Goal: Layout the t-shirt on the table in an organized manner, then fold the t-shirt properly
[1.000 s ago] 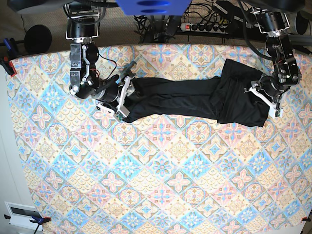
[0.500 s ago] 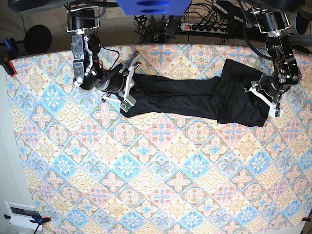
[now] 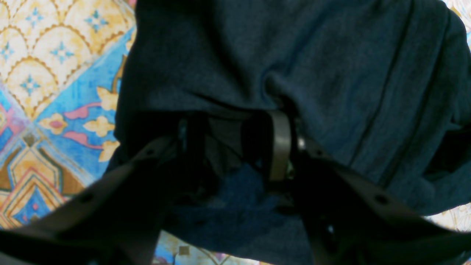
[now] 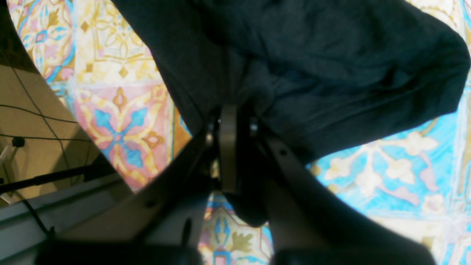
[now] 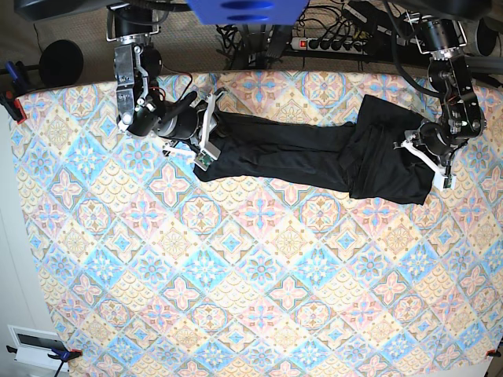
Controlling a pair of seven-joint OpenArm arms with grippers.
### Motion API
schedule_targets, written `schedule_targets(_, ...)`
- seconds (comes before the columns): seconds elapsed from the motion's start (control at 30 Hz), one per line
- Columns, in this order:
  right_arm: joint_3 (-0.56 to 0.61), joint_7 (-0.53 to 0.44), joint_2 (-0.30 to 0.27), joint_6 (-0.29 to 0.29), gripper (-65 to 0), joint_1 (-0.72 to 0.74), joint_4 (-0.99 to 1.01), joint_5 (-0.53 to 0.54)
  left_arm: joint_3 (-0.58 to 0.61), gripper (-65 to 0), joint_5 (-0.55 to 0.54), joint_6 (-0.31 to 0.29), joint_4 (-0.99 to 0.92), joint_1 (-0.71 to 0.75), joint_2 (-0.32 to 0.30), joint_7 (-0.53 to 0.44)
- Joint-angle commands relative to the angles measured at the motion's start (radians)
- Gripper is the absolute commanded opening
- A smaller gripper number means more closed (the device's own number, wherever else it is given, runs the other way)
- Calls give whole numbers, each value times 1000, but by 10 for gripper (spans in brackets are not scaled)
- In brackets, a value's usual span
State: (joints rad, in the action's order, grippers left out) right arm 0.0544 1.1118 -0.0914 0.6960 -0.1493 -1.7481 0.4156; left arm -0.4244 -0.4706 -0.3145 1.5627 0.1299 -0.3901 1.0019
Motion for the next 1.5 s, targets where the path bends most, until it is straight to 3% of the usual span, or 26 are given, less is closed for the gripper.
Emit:
schedule_targets(0.0,-1,-8,-5,2,-640,9,-13,12,-6,-418,-9,1,14,-13,-16,-19)
schedule_targets(0.1,-6,-8,-5,2,-616,9,-14,10,-6,-418,-9,1,14,-13,-16,-19)
schedule_targets(0.3,-14,-12,-5,2,-488,-3,-57,15,-6,-418,-12,1,14,-13,-16,-19)
schedule_targets(0.5,-74,-11,-5,2,-412,-14,-128,16,-6,-418,-15,1,15,-32,-11,-19)
schedule_targets(0.77,-232,-6,-5,2,-405,-5,-71,18,-9,-418,-141,1,15,-46,-13,-19)
schedule_targets(1.07,-278,-6,2,2,-402,23,113,21,-9,-418,-222,2,15,-48,-13,-19)
schedule_targets(1.47,-275,-6,37,2,-402,109,377,200,-9,-418,-222,2,14,-62,-13,-19)
